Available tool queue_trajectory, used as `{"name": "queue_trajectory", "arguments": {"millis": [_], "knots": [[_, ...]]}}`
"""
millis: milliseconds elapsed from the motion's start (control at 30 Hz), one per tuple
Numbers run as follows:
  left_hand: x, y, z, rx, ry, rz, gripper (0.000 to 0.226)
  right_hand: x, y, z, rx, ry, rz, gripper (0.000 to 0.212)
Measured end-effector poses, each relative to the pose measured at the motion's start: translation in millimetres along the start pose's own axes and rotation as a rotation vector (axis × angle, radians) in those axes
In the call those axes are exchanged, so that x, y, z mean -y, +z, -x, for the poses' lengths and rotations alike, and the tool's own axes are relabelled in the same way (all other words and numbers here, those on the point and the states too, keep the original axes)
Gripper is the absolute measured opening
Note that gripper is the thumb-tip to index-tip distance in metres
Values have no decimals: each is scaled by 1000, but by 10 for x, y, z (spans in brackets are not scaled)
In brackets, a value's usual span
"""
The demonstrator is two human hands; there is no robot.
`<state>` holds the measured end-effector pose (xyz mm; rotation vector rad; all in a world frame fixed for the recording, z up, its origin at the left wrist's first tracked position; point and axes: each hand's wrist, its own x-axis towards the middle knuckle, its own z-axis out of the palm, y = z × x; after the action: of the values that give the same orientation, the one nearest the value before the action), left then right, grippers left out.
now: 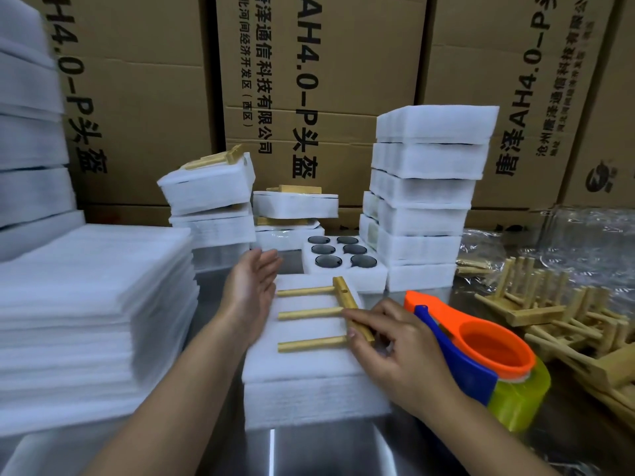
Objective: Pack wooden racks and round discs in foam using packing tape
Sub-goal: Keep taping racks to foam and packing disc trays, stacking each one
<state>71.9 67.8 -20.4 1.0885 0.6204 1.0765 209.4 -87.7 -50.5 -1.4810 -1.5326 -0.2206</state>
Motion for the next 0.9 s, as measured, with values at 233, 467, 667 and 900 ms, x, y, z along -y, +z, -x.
{"name": "queue_trajectory", "arguments": {"millis": [233,467,667,900], "knots": [[75,143,206,301,140,-730,58,22,5,8,-32,-58,26,29],[126,241,165,472,167,-1500,69,-3,-26,-28,2,-63,-38,37],[93,254,187,486,154,-1547,68,-139,-362,-147,-242,89,37,44],[78,248,196,489,158,-1543,68,-135,-739,-56,353,424,633,52]]}}
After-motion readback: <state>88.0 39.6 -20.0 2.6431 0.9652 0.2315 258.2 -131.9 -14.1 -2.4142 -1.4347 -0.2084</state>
